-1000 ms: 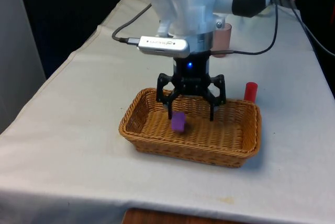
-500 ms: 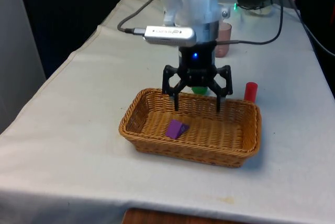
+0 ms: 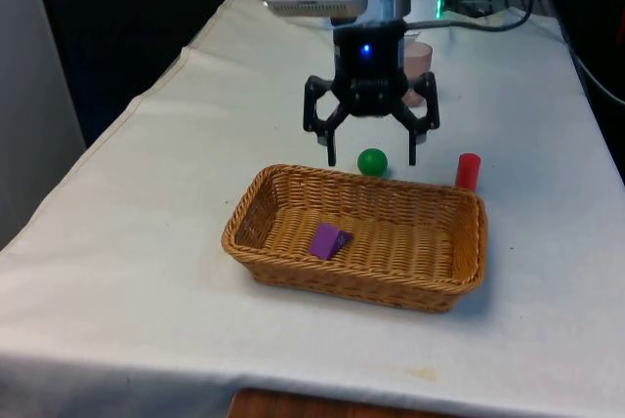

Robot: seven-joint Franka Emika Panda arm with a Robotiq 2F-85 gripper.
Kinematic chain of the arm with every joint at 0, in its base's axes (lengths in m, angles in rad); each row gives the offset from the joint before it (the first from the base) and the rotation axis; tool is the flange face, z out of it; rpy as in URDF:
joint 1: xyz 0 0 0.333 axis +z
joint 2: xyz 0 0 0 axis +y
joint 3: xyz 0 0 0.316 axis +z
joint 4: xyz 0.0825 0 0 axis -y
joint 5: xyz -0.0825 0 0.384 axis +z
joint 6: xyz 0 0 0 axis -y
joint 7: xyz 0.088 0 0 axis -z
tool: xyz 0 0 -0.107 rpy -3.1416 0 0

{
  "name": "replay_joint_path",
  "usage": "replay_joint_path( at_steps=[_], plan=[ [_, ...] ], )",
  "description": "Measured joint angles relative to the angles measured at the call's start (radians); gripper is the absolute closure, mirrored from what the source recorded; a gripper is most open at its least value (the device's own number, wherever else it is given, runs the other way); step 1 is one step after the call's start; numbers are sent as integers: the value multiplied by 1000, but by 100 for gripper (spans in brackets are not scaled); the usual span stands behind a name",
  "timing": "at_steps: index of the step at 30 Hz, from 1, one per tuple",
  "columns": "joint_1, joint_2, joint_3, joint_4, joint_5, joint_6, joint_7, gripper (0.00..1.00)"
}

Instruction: Pick up the triangular block and place it into the basket.

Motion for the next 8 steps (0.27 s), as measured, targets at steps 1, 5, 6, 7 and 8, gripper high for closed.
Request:
replay_joint_path(
  at_steps=[1,5,6,7,8],
  plan=[
    [0,-8,0,-3,-3,-4,0,0],
    [0,-41,-1,-14,-11,-22,1,0],
    [0,-50,-1,-16,-12,-27,1,0],
    [0,-65,-2,-21,-16,-37,1,0],
    [0,-65,-2,-21,-16,-37,1,0]
  ],
)
